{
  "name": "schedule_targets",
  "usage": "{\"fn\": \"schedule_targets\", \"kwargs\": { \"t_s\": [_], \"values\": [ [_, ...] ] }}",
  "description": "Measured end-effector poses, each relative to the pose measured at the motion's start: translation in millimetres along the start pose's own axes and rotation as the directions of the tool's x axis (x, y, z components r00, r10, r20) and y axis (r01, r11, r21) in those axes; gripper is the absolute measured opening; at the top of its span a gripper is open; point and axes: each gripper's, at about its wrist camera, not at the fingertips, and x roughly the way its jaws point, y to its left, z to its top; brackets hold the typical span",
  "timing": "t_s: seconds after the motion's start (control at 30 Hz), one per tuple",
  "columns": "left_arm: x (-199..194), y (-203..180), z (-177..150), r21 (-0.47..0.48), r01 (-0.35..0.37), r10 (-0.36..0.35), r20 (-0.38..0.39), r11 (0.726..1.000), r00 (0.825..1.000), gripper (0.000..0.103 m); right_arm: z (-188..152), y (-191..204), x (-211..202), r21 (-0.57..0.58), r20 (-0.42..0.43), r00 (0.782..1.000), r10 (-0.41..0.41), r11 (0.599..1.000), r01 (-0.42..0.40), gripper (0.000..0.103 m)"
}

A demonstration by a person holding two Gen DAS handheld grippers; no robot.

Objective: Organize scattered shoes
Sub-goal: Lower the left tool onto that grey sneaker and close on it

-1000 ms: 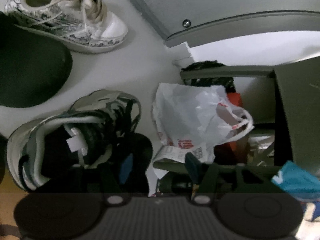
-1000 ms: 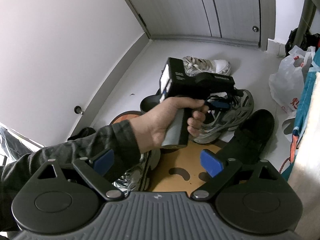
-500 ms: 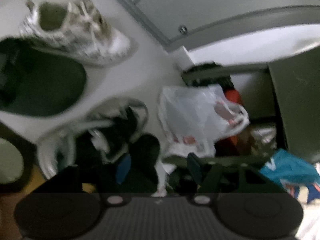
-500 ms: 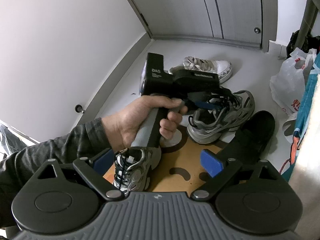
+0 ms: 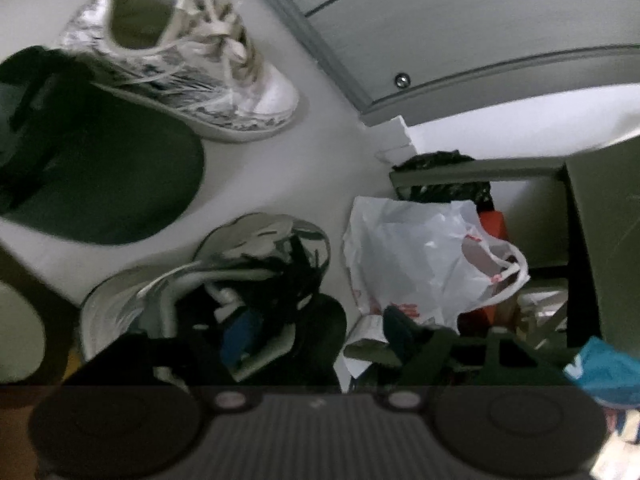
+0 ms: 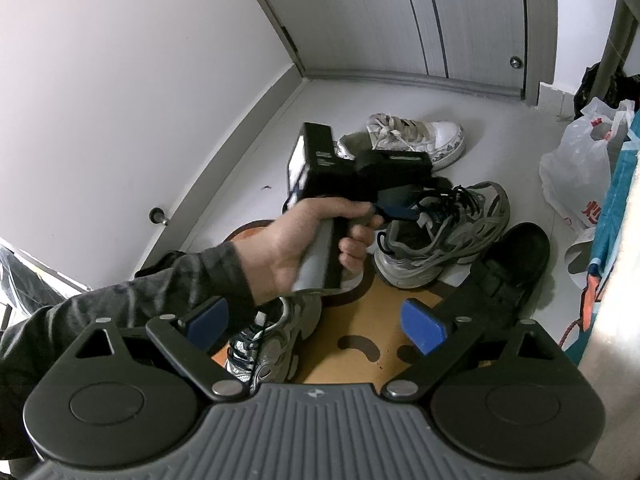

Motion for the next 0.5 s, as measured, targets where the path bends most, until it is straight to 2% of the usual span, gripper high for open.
{"fn": "schedule_targets", "kwargs": {
  "t_s": [0.13, 0.3, 0.5],
  "values": [
    [7, -4, 3, -0.018, 0.042, -0.041, 0.020, 0.999, 0.999, 0.073, 0, -1, 0, 0.002, -0.001, 1.000, 0.001, 1.000, -0.001, 0.096],
    [14, -15, 7, 0.024, 0.051, -0.051, 0.019, 0.998, 0.998, 0.073, -1, -2, 0, 0.005, -0.003, 1.000, 0.002, 1.000, -0.002, 0.096],
    [22, -17, 10, 0.018, 0.073, -0.073, 0.013, 0.997, 0.997, 0.073, -2, -3, 1, 0.008, -0.005, 1.000, 0.004, 1.000, -0.004, 0.096]
  ]
}}
